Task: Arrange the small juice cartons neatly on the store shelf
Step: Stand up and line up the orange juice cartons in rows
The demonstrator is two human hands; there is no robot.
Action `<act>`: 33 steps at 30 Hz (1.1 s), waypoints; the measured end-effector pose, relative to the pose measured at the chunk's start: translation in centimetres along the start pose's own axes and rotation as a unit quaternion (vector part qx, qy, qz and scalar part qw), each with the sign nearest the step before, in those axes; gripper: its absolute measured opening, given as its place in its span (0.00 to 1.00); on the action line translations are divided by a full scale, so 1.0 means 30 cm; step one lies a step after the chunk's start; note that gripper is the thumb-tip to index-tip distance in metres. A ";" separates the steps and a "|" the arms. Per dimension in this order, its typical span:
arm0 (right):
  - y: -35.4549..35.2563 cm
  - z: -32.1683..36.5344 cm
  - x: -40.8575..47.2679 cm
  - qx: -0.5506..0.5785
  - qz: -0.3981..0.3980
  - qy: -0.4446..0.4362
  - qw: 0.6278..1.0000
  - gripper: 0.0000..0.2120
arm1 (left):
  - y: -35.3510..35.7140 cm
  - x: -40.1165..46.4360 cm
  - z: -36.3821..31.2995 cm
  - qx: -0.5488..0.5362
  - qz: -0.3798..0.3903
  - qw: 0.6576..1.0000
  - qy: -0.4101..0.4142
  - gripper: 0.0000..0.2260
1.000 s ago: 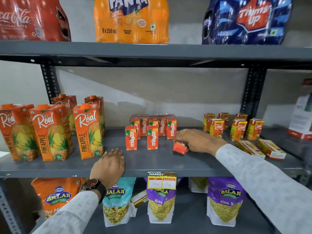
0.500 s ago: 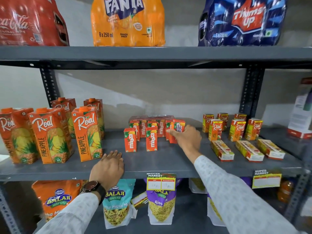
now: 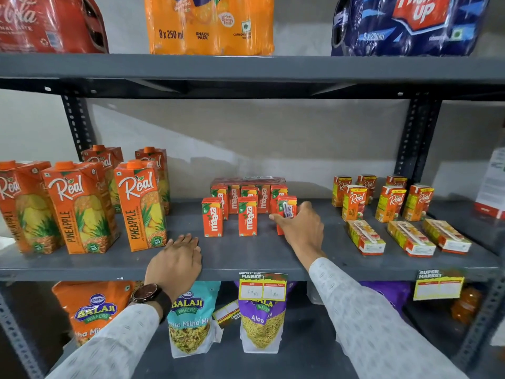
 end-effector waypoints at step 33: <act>0.038 -0.034 0.021 0.203 0.066 -0.003 0.977 0.20 | -0.001 0.002 -0.003 0.006 0.001 1.000 0.009 0.27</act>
Point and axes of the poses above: each hand's wrist, its own x-axis towards the middle knuckle, its own y-axis out of the palm, z = x × y, the point moved 8 cm from there along x, towards the middle knuckle, and after that the axes turned 4 degrees about -y, right-handed, at the moved point
